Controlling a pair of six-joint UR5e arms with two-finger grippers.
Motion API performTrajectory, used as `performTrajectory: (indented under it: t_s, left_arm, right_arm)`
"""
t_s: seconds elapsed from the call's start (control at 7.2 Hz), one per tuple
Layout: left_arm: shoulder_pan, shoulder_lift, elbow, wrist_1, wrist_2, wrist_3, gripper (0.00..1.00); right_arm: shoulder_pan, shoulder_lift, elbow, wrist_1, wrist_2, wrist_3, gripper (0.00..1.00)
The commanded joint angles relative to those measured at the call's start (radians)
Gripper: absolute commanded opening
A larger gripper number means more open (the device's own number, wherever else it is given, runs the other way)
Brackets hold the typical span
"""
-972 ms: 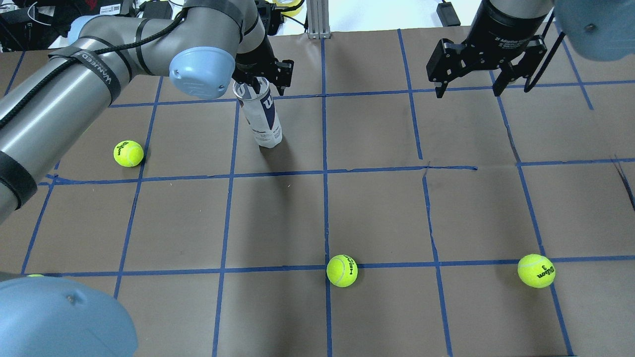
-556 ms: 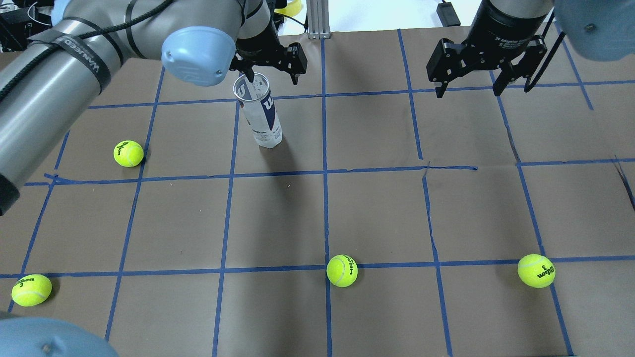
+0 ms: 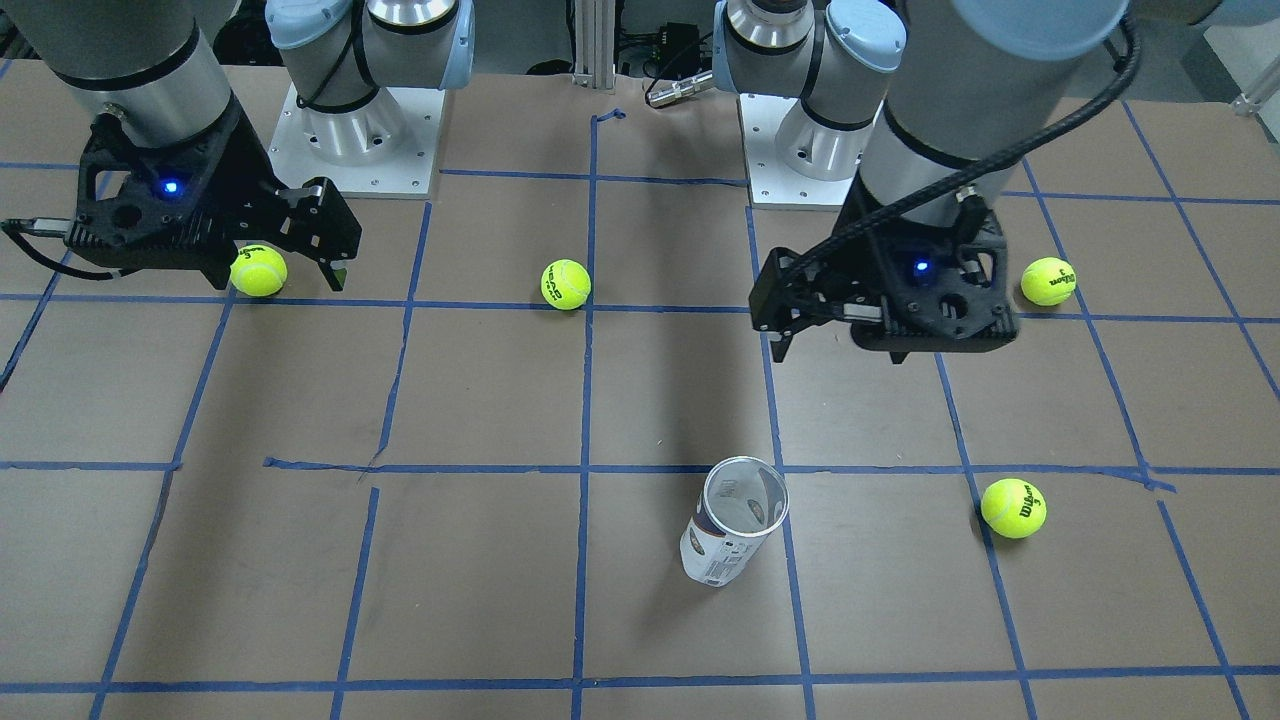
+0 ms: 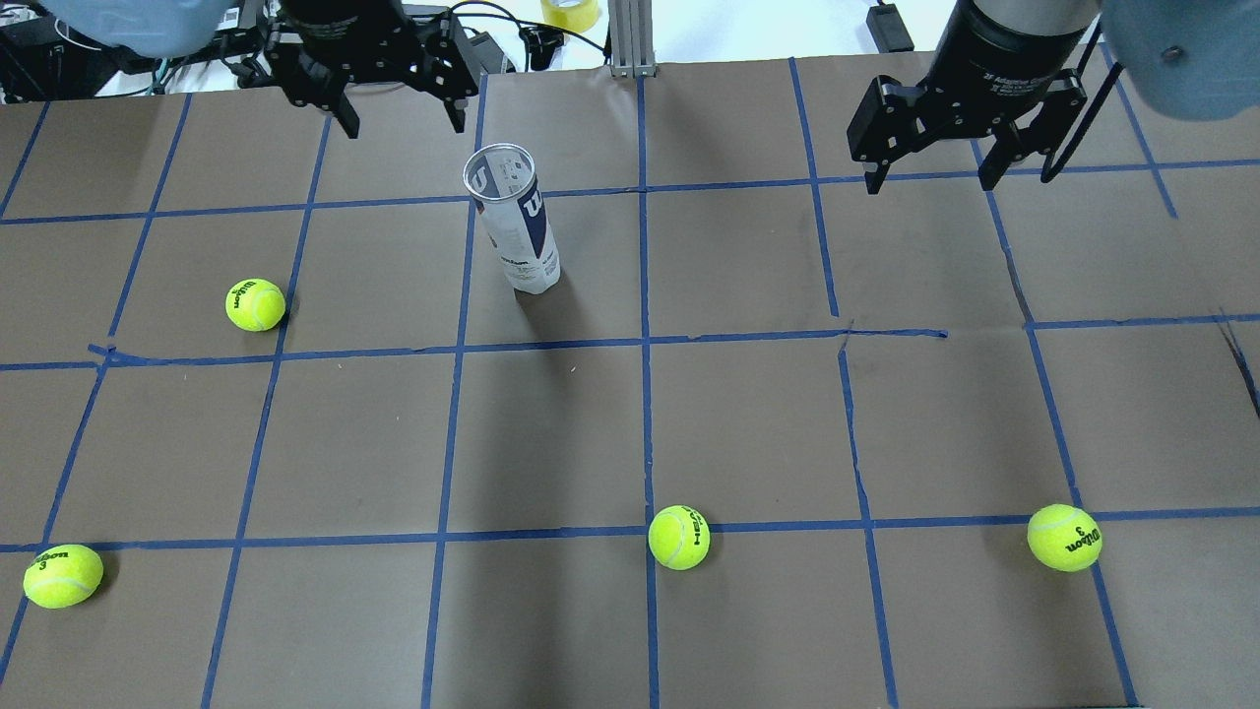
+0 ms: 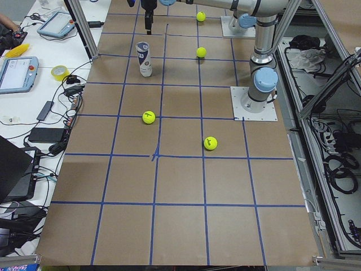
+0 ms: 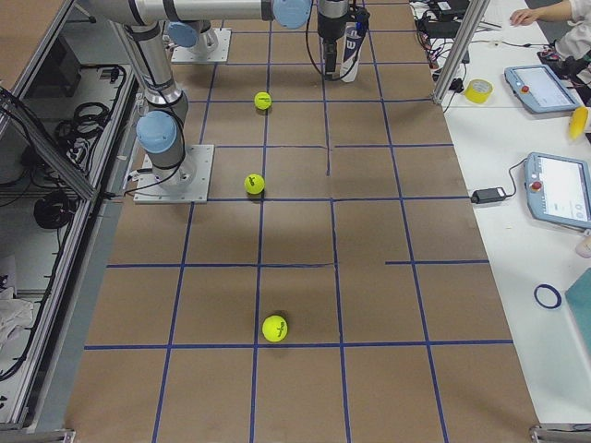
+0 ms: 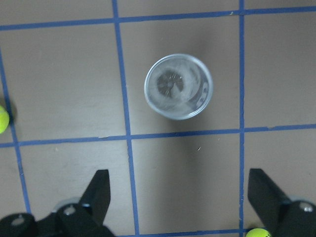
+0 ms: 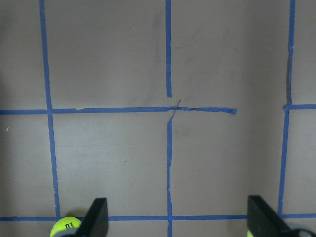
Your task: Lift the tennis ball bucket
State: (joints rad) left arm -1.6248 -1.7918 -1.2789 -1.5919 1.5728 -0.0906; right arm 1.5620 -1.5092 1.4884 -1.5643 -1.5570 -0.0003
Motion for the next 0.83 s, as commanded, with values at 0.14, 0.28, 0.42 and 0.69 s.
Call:
performTrajectory:
  t_s: [0.14, 0.28, 0.42, 0.69]
  left_arm:
    - [0.158, 0.084, -0.138, 0.032, -0.010, 0.069, 1.00]
    - [0.161, 0.112, -0.164, 0.030, -0.001, 0.154, 1.00]
    - [0.160, 0.141, -0.203, 0.032, -0.007, 0.160, 1.00]
    - [0.157, 0.169, -0.226, 0.032, -0.007, 0.172, 1.00]
  right_arm:
    - [0.000, 0.000, 0.000, 0.001, 0.000, -0.001, 1.00]
    - [0.000, 0.000, 0.001, 0.001, 0.000, -0.004, 1.00]
    - [0.000, 0.001, 0.001, 0.003, 0.000, -0.004, 1.00]
    - [0.000, 0.001, 0.001, 0.003, 0.000, -0.004, 1.00]
